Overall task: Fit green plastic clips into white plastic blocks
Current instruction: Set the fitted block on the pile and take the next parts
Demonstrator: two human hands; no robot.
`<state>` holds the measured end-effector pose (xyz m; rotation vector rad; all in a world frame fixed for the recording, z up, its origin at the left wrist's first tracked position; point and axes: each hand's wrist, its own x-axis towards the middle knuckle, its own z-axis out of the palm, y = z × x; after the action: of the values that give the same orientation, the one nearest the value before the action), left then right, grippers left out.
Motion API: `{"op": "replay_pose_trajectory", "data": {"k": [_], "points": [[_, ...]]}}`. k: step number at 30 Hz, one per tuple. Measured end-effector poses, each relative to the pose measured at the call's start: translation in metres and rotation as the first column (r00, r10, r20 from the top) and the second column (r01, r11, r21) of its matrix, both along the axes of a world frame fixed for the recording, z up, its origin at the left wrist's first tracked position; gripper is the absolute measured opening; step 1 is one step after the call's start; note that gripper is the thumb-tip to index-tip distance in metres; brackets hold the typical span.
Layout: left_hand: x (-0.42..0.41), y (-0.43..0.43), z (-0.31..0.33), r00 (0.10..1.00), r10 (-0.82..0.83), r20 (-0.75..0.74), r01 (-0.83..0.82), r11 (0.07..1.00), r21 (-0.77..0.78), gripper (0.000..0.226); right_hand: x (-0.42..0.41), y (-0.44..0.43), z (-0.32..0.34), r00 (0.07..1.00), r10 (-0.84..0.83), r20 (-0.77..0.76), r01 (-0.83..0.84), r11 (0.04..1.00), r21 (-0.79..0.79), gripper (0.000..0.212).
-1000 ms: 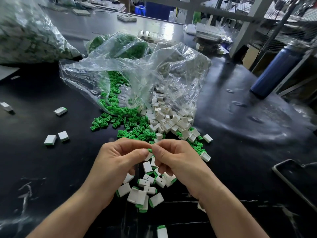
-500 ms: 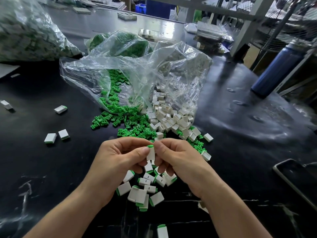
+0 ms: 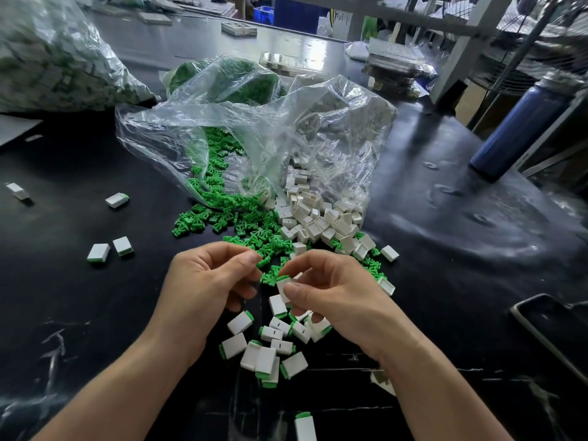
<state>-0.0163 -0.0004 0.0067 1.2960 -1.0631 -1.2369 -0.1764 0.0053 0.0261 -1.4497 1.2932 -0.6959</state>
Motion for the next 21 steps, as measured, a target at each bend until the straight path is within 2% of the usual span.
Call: {"op": "replay_pose_trajectory", "data": {"k": [4, 9, 15, 21], "points": [[0.008, -0.008, -0.010, 0.989, 0.090, 0.114, -0.086, 0.995, -0.042, 0.019, -0.001, 0.000, -0.003, 0.996, 0.041, -0.080, -0.043, 0.999, -0.018, 0.013], [0.010, -0.012, -0.017, 0.965, 0.116, 0.233, -0.096, 0.991, -0.096, 0.018, -0.001, 0.002, -0.001, 0.972, 0.118, -0.201, -0.118, 0.993, 0.015, 0.011], [0.009, -0.015, -0.021, 0.952, 0.119, 0.282, -0.095, 0.991, -0.094, 0.019, -0.002, 0.003, 0.004, 0.919, 0.174, -0.353, -0.184, 0.983, 0.006, 0.017], [0.009, -0.013, -0.020, 0.933, 0.101, 0.347, -0.065, 0.991, -0.113, 0.020, -0.004, 0.002, 0.000, 0.916, 0.129, -0.381, -0.155, 0.987, -0.039, 0.008]]}}
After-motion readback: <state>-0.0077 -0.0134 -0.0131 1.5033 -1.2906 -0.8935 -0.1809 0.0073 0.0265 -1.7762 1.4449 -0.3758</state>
